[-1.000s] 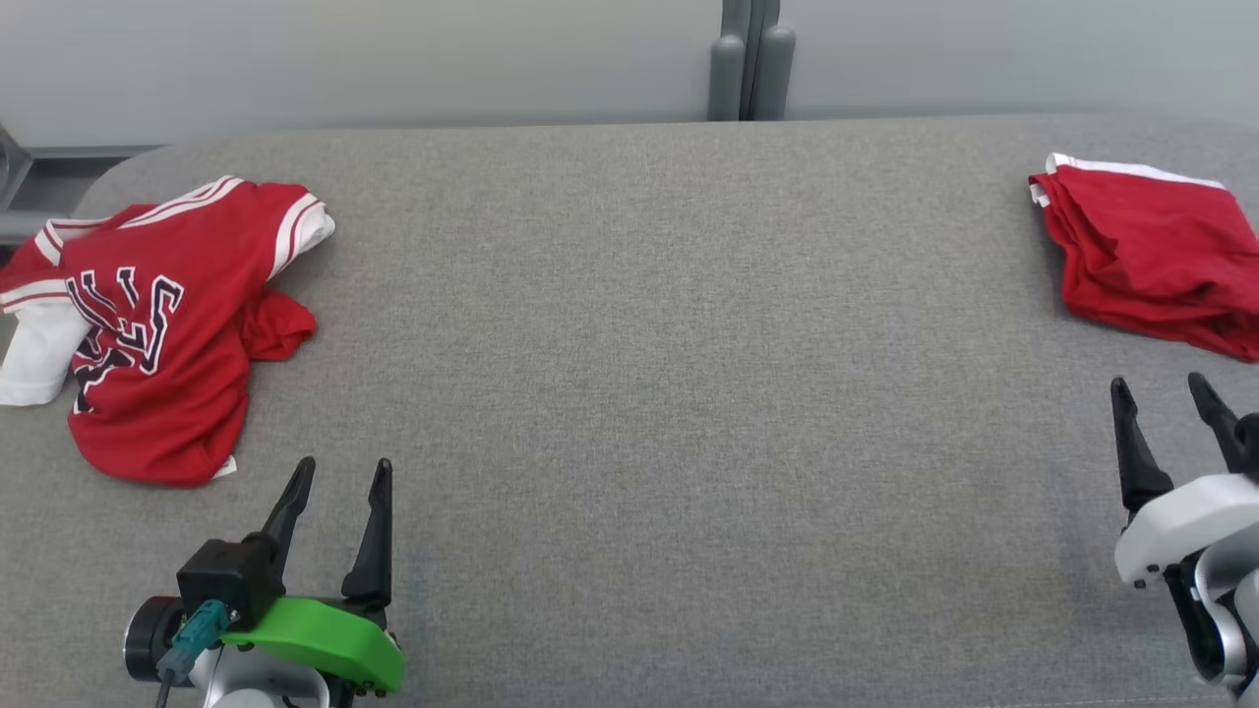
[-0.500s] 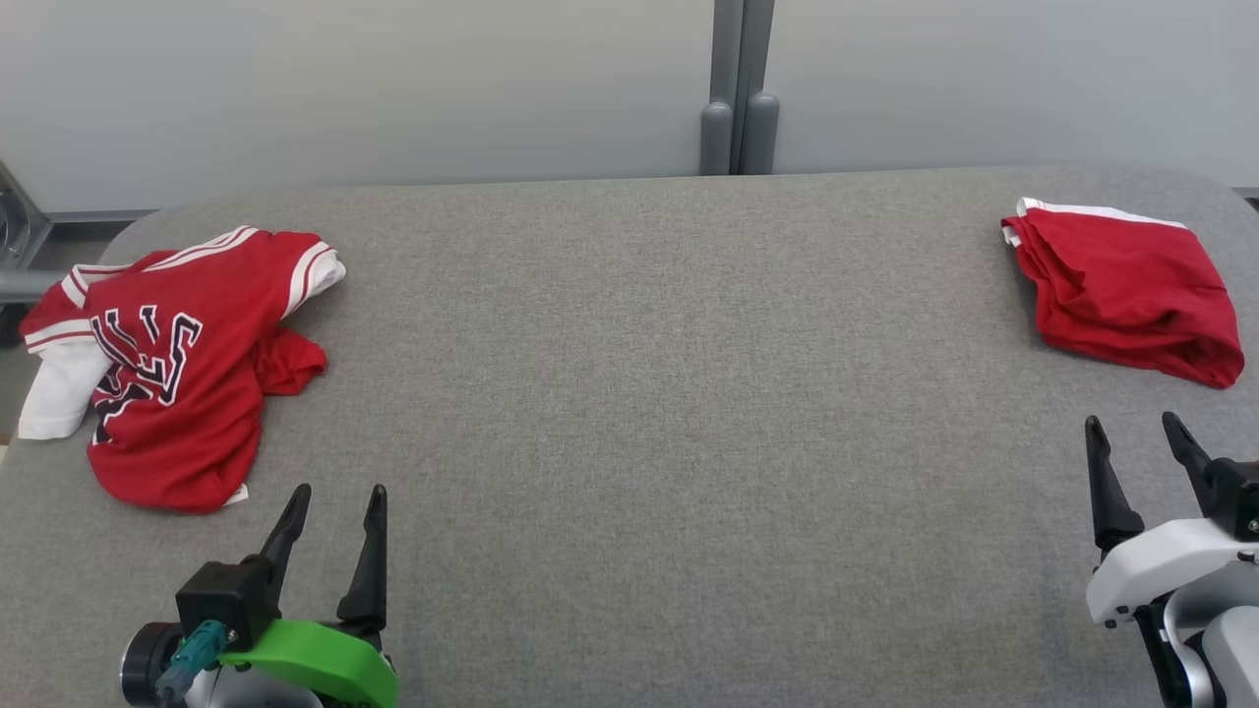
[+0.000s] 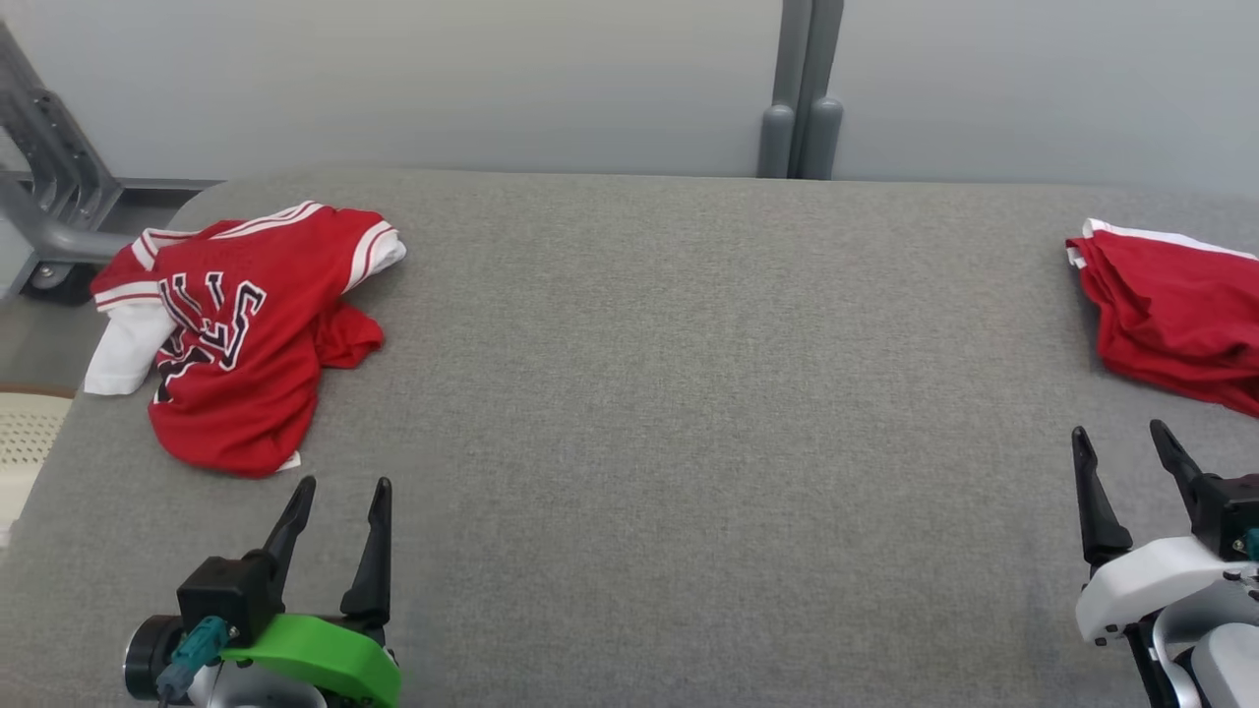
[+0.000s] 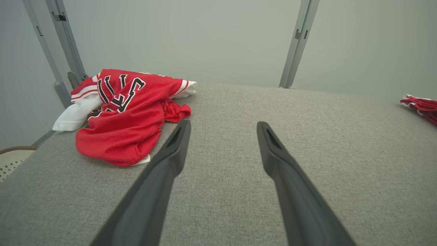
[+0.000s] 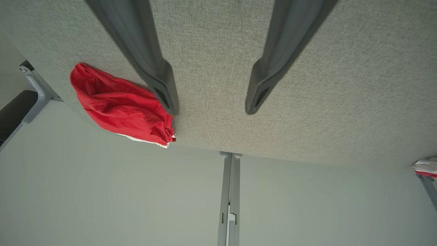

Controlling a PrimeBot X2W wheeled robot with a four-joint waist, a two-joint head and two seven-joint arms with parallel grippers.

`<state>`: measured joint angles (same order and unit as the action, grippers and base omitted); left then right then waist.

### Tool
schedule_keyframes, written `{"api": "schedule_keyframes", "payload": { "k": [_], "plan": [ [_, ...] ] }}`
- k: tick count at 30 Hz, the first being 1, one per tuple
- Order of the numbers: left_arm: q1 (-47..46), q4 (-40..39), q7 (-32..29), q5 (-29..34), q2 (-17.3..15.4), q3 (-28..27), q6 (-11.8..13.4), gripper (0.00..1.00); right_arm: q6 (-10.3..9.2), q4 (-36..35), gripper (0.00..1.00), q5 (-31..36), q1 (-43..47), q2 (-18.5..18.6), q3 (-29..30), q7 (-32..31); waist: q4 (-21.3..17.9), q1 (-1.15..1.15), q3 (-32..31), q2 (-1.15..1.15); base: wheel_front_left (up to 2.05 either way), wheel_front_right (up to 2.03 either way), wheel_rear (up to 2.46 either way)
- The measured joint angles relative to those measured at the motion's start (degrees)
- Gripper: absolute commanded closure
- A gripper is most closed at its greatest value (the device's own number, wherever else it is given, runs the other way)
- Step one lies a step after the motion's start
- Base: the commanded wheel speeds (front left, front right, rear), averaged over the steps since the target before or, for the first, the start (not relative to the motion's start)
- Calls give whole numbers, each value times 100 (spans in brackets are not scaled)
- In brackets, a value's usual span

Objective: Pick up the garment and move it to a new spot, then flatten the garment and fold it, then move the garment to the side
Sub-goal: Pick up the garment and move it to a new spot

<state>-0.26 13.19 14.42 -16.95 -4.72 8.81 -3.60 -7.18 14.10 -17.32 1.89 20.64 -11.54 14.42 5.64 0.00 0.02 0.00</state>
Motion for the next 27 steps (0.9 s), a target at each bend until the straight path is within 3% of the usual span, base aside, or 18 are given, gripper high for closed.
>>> {"api": "schedule_keyframes", "payload": {
  "k": [5, 14, 27],
  "plan": [
    [18, -80, 0, -2, 25, -261, 69, 0, 22, -58, 0, 125, -23, -66, -269, 0, 322, 0, -14, 0, 0, 0, 0],
    [392, -264, 0, -3, 22, -712, 266, 0, 312, -53, 0, 325, -307, -283, -748, 0, 1071, 0, -78, 0, 0, 0, 0],
    [395, -310, 0, -1, 20, -692, 202, 0, 254, 38, 0, 324, -297, -328, -602, 0, 1994, 0, -160, 0, 0, 0, 0]
  ]
}}
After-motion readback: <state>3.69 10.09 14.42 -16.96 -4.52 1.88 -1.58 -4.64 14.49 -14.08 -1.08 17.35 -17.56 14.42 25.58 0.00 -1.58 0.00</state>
